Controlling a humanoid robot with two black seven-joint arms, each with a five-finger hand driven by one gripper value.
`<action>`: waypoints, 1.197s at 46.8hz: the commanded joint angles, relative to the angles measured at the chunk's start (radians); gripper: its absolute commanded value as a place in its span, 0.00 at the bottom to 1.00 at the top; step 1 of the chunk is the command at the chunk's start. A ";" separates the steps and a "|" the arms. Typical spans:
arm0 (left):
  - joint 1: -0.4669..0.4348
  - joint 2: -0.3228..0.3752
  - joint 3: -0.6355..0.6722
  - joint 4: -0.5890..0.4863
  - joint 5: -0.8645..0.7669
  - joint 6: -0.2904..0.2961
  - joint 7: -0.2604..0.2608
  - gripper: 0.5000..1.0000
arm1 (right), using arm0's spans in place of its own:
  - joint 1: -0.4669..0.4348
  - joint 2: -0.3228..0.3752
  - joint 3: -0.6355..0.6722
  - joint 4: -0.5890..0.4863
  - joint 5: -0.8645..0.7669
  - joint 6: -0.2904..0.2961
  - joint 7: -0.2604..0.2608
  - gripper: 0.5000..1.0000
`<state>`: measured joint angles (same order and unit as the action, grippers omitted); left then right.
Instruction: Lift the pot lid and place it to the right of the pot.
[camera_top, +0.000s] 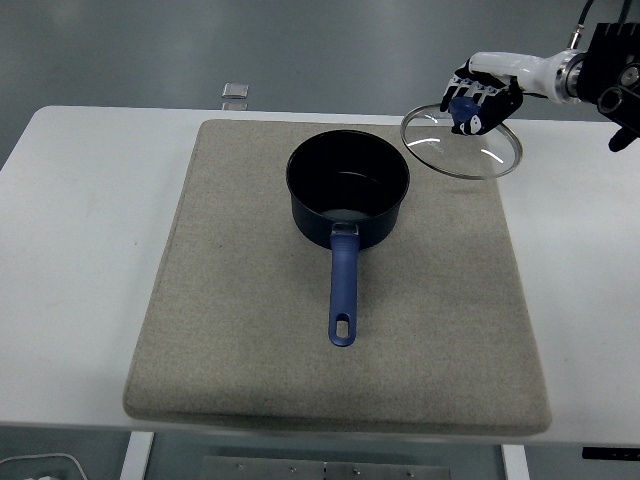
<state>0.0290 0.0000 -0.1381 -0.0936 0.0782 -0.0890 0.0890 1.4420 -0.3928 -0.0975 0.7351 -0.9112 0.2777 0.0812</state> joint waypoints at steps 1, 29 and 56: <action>0.000 0.000 0.000 0.000 0.000 0.000 0.000 1.00 | -0.014 0.002 -0.001 0.000 0.000 -0.002 0.003 0.00; 0.000 0.000 0.000 0.000 0.000 0.000 0.000 1.00 | -0.112 0.020 -0.070 -0.003 0.000 -0.086 0.048 0.00; 0.000 0.000 0.000 0.000 0.000 0.000 0.000 1.00 | -0.101 0.012 0.087 -0.009 0.142 0.040 0.046 0.25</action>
<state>0.0292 0.0000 -0.1381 -0.0936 0.0783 -0.0888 0.0890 1.3425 -0.3790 -0.0625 0.7256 -0.8276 0.2663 0.1274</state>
